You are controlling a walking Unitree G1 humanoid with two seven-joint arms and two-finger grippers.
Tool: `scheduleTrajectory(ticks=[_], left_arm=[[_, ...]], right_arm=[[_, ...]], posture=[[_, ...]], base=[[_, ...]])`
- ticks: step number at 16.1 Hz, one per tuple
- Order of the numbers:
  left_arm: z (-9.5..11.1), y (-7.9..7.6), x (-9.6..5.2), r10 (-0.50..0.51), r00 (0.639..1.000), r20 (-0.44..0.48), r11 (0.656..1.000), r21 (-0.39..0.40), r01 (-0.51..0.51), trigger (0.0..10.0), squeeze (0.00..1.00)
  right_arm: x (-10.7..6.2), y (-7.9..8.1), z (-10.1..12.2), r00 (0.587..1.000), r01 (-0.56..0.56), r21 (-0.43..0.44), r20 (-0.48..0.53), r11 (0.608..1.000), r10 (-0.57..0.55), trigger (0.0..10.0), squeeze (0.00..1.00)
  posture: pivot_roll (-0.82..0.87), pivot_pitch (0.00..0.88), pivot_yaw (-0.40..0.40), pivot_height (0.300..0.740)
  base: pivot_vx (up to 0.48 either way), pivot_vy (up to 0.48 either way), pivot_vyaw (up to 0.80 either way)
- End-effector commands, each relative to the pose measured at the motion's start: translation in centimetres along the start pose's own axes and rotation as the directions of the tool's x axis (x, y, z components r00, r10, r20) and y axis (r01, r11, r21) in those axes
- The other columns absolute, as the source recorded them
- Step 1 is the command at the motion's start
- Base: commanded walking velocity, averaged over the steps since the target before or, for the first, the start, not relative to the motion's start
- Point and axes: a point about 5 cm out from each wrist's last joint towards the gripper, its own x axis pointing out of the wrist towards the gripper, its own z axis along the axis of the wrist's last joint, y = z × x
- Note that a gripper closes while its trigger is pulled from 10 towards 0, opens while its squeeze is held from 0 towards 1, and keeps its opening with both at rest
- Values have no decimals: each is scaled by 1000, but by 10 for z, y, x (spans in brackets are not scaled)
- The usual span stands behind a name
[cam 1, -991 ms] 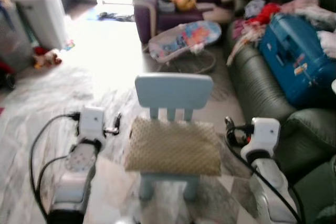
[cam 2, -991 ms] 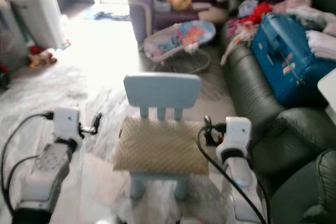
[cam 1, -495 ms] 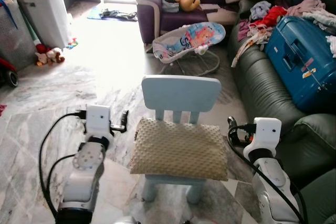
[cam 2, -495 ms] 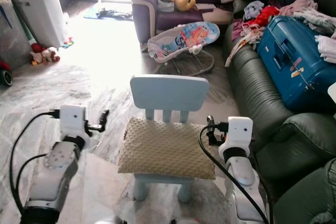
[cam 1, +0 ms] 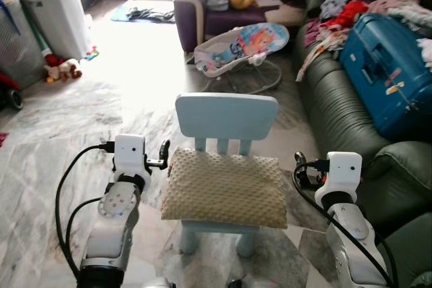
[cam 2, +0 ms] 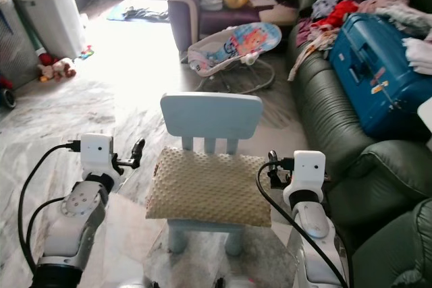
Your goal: Move the pillow to the sofa
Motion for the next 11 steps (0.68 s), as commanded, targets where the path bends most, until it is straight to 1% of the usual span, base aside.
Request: scheduleTrajectory(ticks=[1,6,11], left_arm=[[2,3,1,2,1000,13,1000,5,-2,10000,0],[1,6,1,14,1000,2,1000,7,-14,10000,0],[1,7,2,24,1000,-5,1000,18,-24,10000,0]], right_arm=[[1,0,2,1000,0,5,0,1000,0,10000,0],[2,-2,2,1000,8,2,-2,1000,-8,10000,0],[2,-2,2,1000,5,-4,-2,1000,-5,10000,0]], posture=[[-27,0,-27,740],[-30,0,-26,740],[-35,0,-26,740]], base=[[0,0,-413],[0,0,-685],[0,0,0]])
